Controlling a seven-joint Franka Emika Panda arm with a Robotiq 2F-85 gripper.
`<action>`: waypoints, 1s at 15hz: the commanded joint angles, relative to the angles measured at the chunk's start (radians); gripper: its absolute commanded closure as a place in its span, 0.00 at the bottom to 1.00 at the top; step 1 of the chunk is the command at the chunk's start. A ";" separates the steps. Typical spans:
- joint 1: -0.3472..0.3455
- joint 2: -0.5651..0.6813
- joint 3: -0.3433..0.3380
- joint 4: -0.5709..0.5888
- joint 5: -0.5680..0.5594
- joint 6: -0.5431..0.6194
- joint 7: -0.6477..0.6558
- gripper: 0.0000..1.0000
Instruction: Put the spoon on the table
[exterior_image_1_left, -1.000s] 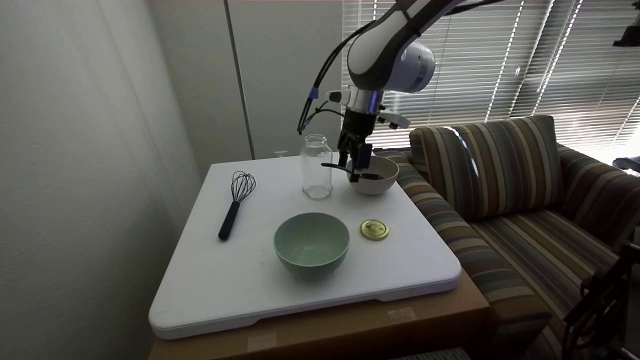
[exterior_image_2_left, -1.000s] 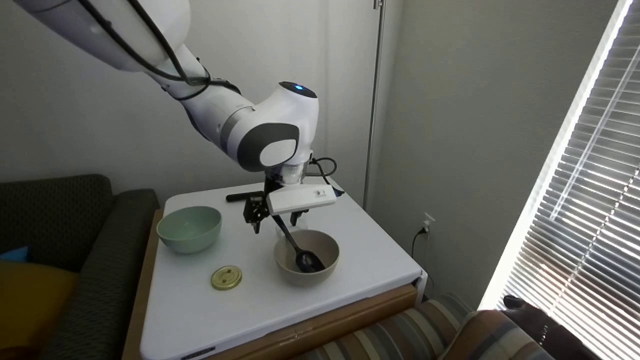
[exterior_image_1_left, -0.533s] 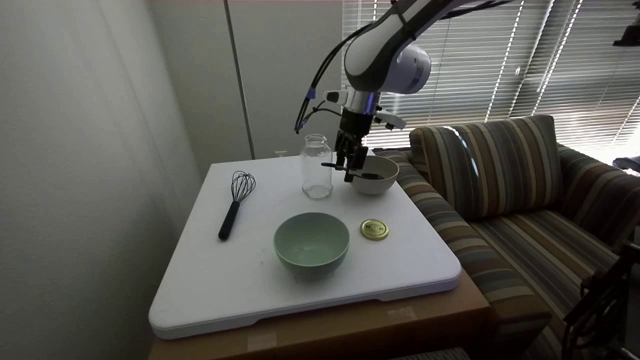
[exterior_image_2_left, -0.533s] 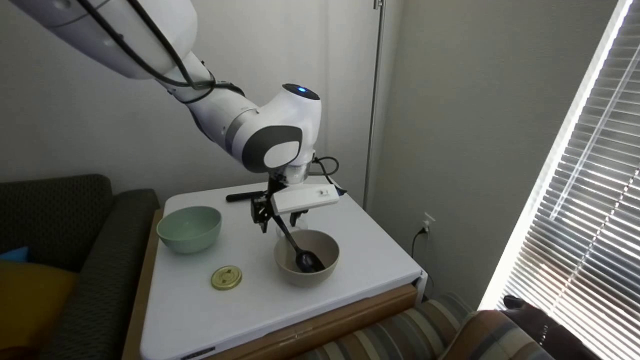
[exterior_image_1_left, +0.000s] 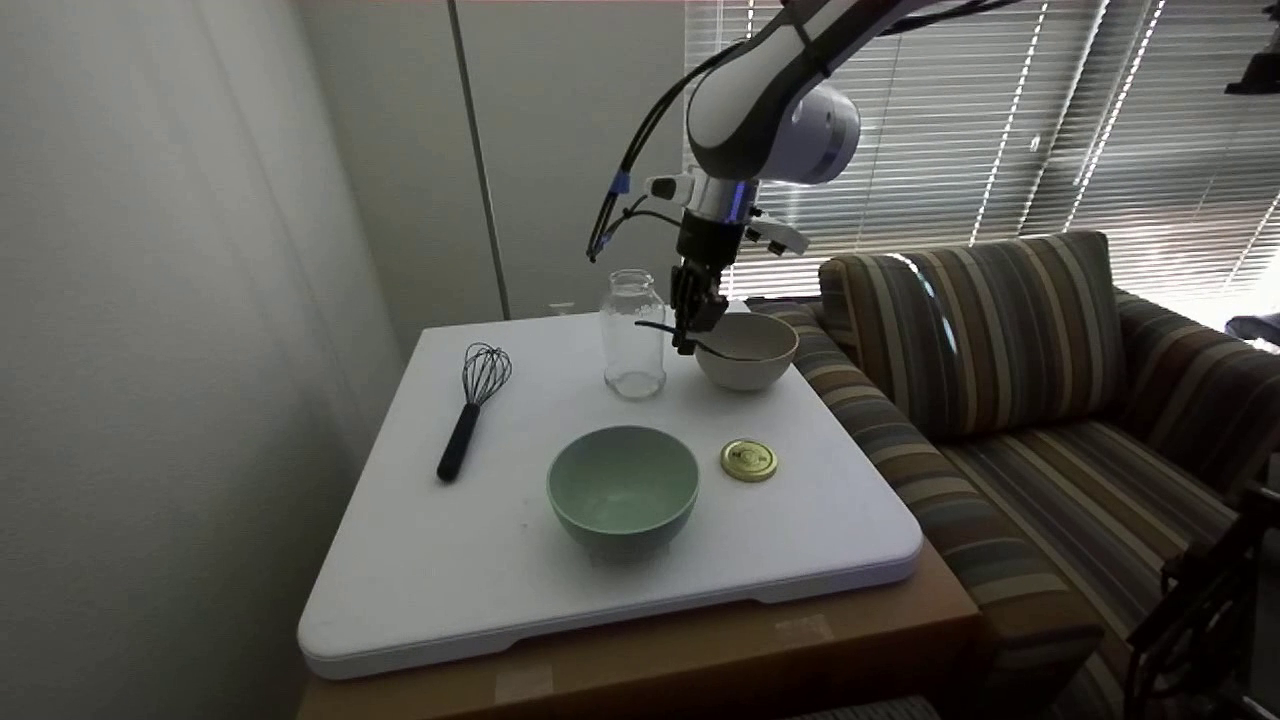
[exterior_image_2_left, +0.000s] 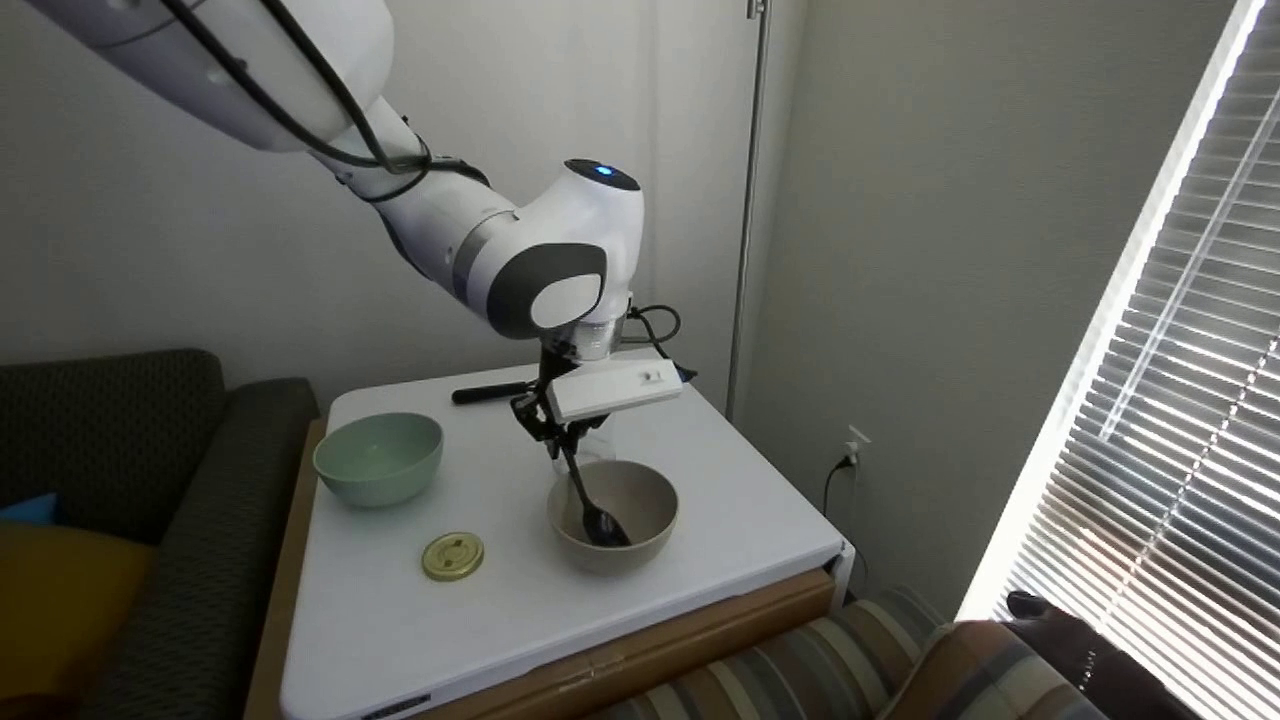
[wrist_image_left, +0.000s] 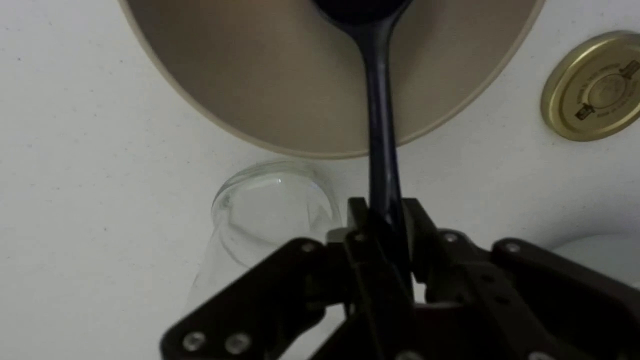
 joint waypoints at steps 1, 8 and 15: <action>0.032 -0.050 -0.042 -0.035 -0.038 0.039 -0.003 1.00; 0.107 -0.186 -0.107 -0.120 -0.164 0.127 0.052 0.98; 0.304 -0.353 -0.250 -0.294 -0.350 0.006 0.544 0.98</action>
